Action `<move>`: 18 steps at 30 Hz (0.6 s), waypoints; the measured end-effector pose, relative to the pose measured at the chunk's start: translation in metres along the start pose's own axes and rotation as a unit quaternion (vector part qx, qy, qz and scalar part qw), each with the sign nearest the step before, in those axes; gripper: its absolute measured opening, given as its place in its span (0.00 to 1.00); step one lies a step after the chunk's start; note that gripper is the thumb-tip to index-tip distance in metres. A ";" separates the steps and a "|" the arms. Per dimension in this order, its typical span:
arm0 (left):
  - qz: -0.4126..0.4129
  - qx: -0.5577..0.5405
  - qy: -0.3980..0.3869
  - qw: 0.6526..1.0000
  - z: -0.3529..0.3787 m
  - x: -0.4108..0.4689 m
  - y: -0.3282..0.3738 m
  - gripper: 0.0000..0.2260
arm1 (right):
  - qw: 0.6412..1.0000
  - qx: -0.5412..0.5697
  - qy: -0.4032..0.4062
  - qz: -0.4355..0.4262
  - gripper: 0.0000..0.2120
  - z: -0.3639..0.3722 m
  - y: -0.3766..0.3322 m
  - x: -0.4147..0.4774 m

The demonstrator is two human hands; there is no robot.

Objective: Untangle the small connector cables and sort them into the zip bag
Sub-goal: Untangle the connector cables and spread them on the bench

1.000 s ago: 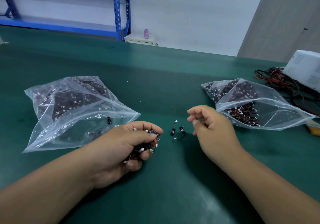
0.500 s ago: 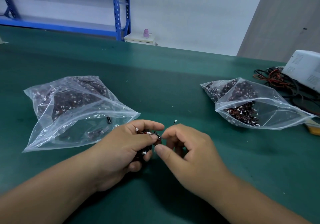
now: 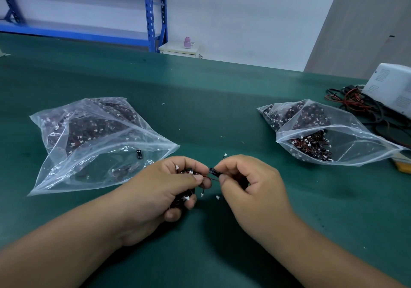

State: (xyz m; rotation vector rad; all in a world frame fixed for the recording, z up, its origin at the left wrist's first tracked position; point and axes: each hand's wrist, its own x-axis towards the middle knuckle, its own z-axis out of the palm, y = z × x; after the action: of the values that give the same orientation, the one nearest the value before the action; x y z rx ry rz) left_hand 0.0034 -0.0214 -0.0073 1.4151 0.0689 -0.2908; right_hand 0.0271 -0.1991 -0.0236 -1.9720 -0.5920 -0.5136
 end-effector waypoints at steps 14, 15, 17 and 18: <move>-0.047 -0.083 0.035 0.995 -0.004 0.004 0.003 0.07 | 0.963 0.185 0.099 0.169 0.15 -0.019 0.012 0.019; -0.049 -0.087 0.036 0.994 -0.005 0.005 0.004 0.06 | 0.962 0.178 0.110 0.176 0.17 -0.022 0.016 0.021; -0.052 -0.092 0.037 0.994 -0.005 0.005 0.003 0.06 | 0.963 0.150 0.126 0.184 0.18 -0.027 0.023 0.023; -0.053 -0.093 0.038 0.994 -0.005 0.005 0.003 0.06 | 0.965 0.134 0.128 0.187 0.17 -0.029 0.026 0.024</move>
State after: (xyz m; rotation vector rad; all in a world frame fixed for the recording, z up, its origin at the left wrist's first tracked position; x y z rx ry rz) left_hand 0.0097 -0.0167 -0.0060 1.2394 0.2291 -0.3096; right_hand 0.0588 -0.2313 -0.0154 -1.6710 -0.1124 -0.4167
